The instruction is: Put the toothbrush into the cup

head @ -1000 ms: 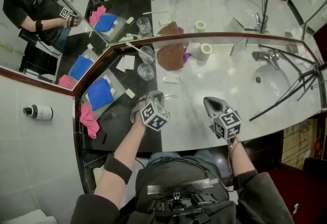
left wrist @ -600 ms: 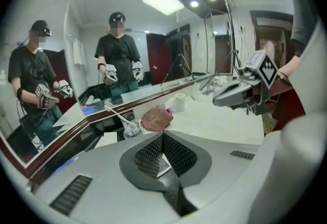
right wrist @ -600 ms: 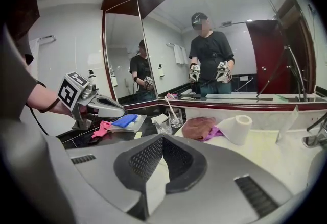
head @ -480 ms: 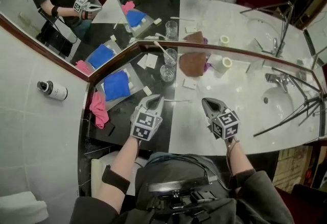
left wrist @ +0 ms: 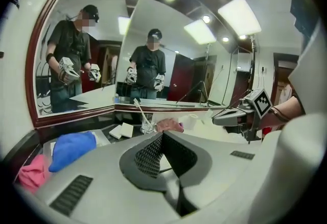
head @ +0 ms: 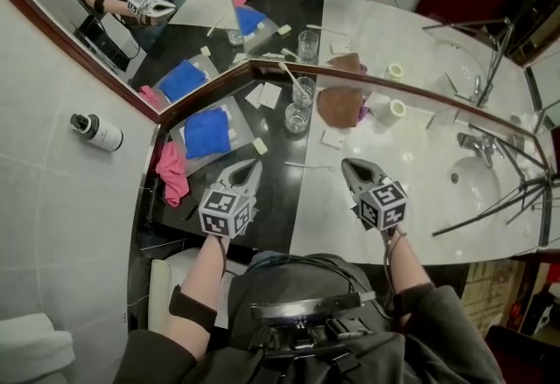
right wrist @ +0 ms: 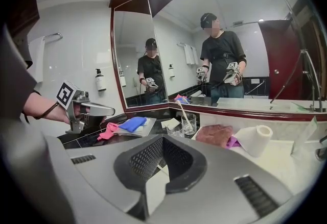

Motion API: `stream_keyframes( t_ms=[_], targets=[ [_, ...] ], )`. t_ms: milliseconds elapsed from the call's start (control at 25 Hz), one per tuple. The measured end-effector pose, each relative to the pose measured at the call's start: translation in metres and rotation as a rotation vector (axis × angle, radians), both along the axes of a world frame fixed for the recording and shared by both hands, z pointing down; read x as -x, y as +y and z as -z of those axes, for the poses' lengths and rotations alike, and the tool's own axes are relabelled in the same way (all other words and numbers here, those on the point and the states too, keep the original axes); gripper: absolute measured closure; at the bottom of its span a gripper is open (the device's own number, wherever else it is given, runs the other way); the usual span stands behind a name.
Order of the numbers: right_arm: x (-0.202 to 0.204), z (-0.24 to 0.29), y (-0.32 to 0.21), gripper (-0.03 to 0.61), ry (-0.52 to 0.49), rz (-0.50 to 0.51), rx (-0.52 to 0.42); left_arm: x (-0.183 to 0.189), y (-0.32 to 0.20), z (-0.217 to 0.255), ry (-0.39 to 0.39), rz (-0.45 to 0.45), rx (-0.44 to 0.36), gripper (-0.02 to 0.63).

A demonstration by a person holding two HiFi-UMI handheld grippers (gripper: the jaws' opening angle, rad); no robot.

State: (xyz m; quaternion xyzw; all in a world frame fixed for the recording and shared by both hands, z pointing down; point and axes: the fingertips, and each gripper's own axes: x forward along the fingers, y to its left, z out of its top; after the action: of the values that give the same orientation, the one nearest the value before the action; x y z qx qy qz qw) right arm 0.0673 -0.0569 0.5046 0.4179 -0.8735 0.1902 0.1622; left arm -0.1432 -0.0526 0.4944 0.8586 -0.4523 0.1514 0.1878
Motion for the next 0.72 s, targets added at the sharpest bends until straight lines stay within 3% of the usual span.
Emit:
stream_keyframes(
  t_ms=[160,720],
  targets=[
    [-0.004,-0.003,0.001,0.558,0.005,-0.008,-0.001,0.003,0.002,-0.003,-0.038,0.01,-0.011,0.612],
    [-0.011,-0.004,0.002,0.558,0.007,-0.019,0.006,0.005,-0.012,-0.007,0.035,0.099,0.021,0.611]
  ],
)
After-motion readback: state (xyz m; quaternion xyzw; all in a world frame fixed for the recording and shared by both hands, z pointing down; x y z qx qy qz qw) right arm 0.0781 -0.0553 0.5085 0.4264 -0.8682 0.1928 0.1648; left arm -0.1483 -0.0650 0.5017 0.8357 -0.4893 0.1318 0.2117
